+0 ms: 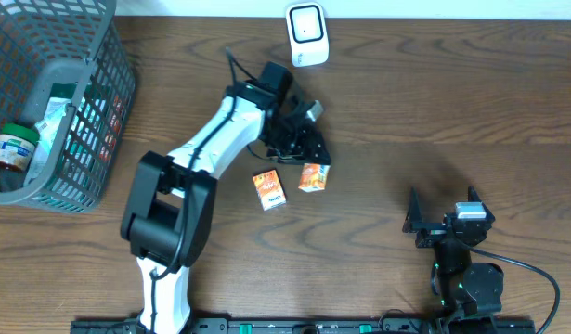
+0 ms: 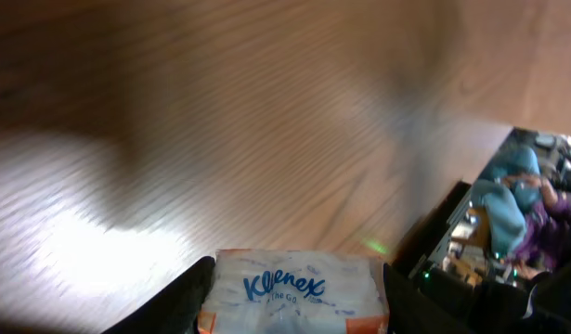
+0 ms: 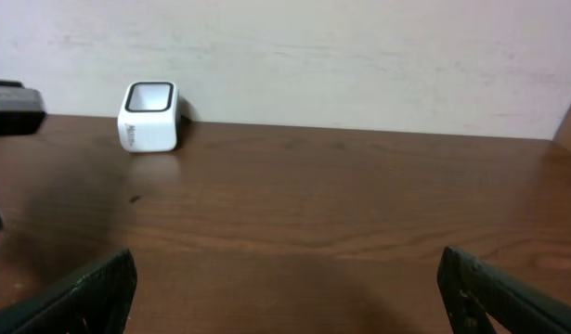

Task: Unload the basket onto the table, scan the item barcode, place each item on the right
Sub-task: 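Place the second orange Kleenex pack right of the first on the table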

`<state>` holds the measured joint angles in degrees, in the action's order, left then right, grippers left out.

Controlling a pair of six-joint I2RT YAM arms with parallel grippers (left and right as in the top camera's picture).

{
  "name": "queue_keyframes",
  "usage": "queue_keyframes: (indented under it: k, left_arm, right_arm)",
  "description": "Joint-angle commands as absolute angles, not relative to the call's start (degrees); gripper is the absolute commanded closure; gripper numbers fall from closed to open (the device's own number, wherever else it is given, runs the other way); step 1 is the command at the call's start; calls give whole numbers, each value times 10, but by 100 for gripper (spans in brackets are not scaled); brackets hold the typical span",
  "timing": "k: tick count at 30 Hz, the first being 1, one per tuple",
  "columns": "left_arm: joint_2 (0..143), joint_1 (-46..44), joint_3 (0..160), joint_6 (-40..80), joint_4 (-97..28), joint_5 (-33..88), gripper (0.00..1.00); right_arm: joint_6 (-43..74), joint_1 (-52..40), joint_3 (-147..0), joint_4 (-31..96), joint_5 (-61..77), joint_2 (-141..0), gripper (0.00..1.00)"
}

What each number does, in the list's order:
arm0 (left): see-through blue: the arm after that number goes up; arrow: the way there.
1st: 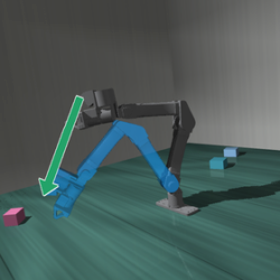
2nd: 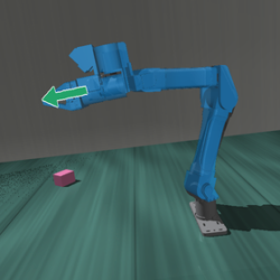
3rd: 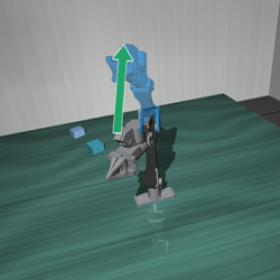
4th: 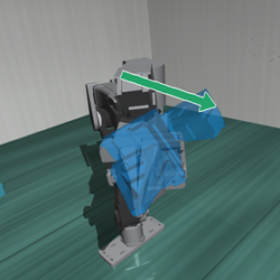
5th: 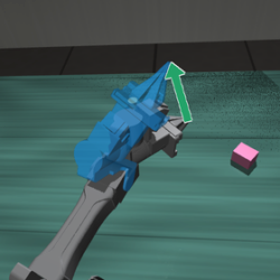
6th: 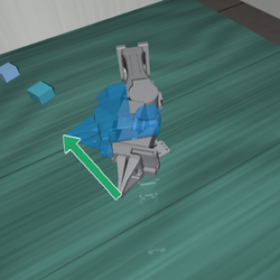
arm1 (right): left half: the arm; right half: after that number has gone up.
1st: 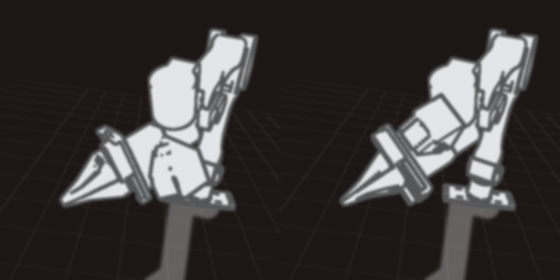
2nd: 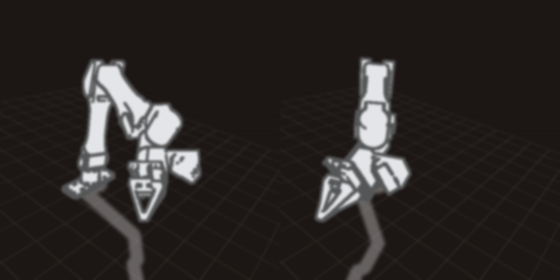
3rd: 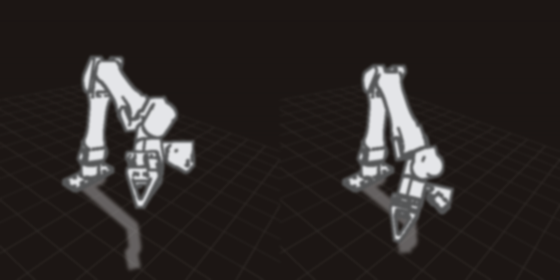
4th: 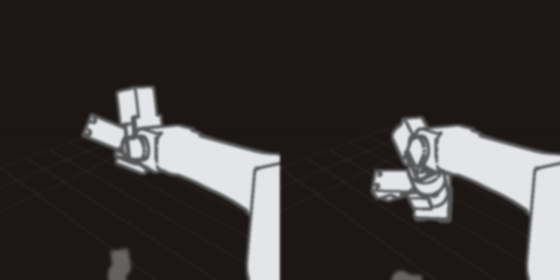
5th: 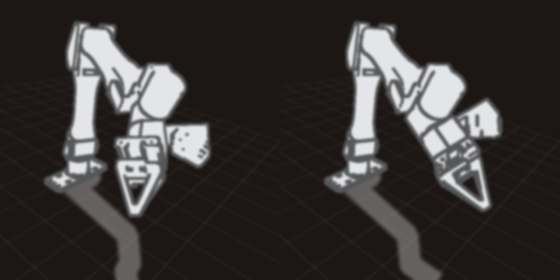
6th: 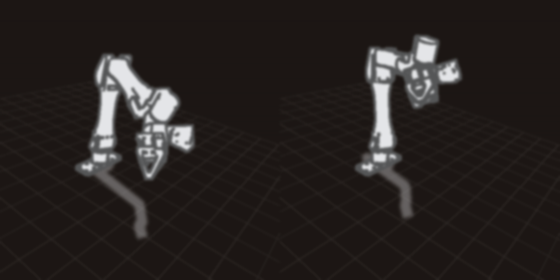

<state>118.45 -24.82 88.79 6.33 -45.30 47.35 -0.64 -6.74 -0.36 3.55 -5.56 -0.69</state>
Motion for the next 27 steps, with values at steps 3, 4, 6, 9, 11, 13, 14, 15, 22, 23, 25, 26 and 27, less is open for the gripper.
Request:
queue_keyframes:
  k: [3, 4, 6, 9, 11, 13, 14, 15, 22, 23, 25, 26, 27]
  left_arm:
    - [1225, -292, 888, 32, -405, 492, 49]
    - [1233, -300, 888, 32, -399, 473, 49]
    - [1242, -313, 888, 32, -391, 449, 49]
    - [1247, -330, 888, 17, -384, 439, 49]
    - [1247, -336, 888, 7, -380, 438, 45]
    - [1247, -340, 888, 6, -376, 438, 42]
    - [1247, -340, 888, 6, -376, 432, 41]
    - [1247, -340, 888, 6, -376, 423, 40]
    - [1245, -339, 892, 7, -376, 382, 16]
    - [1241, -338, 897, 12, -376, 376, 13]
    - [1227, -338, 906, 18, -376, 356, 12]
    - [1218, -338, 910, 22, -376, 344, 12]
    - [1204, -338, 912, 27, -376, 329, 12]
  right_arm:
    - [-9, -64, -3, 37, -55, -4, 1]
    - [-9, -64, -3, 37, -55, -4, 1]
    - [-9, -64, -3, 37, -55, -4, 1]
    - [-9, -64, -3, 37, -55, -4, 1]
    - [-9, -64, -3, 37, -55, -4, 1]
    - [-9, -64, -3, 37, -55, -4, 1]
    - [-9, -64, -3, 37, -55, -4, 1]
    - [-9, -64, -3, 37, -55, -4, 1]
    - [-9, -64, -3, 37, -55, -4, 1]
    - [-9, -64, -3, 37, -55, -4, 1]
    - [-9, -64, -3, 37, -55, -4, 1]
    - [-9, -64, -3, 37, -55, -4, 1]
    - [-9, -64, -3, 37, -55, -4, 1]
